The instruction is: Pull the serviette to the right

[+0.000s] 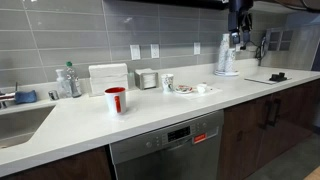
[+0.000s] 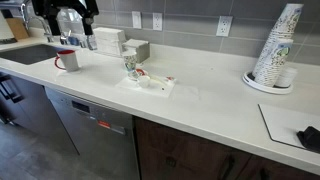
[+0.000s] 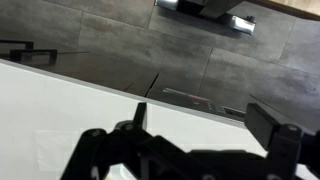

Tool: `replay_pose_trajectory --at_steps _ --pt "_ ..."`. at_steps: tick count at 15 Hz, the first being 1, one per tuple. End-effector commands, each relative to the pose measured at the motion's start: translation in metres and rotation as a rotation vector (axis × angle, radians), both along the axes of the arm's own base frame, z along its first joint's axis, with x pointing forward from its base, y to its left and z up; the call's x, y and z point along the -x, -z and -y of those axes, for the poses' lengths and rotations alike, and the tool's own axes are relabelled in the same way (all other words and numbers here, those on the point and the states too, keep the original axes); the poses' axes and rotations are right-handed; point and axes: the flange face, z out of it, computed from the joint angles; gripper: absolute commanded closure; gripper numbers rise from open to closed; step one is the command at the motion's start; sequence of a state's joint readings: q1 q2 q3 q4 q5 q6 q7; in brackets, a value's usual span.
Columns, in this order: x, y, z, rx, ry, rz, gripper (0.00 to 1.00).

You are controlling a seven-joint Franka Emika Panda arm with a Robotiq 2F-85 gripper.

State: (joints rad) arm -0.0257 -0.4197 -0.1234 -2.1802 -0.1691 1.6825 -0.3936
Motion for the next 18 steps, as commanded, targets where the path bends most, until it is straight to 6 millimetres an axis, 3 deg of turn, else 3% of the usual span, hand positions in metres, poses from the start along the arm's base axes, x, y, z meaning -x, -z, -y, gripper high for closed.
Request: replay_pose_trajectory --at_steps 1,6,7,12,15,18 --pt "0.0 -0.001 0.0 0.0 0.0 -0.001 0.0" --pt "0.0 -0.001 0.0 0.0 0.0 -0.001 0.0" --pt "-0.003 0.002 -0.012 -0.025 -0.018 -0.003 0.0" --pt "-0.008 0.026 -0.108 -0.177 -0.041 0.033 0.0" --pt "-0.014 0.052 -0.157 -0.301 0.024 0.039 0.0" --pt "-0.025 0.086 -0.19 -0.399 0.111 0.078 0.0"
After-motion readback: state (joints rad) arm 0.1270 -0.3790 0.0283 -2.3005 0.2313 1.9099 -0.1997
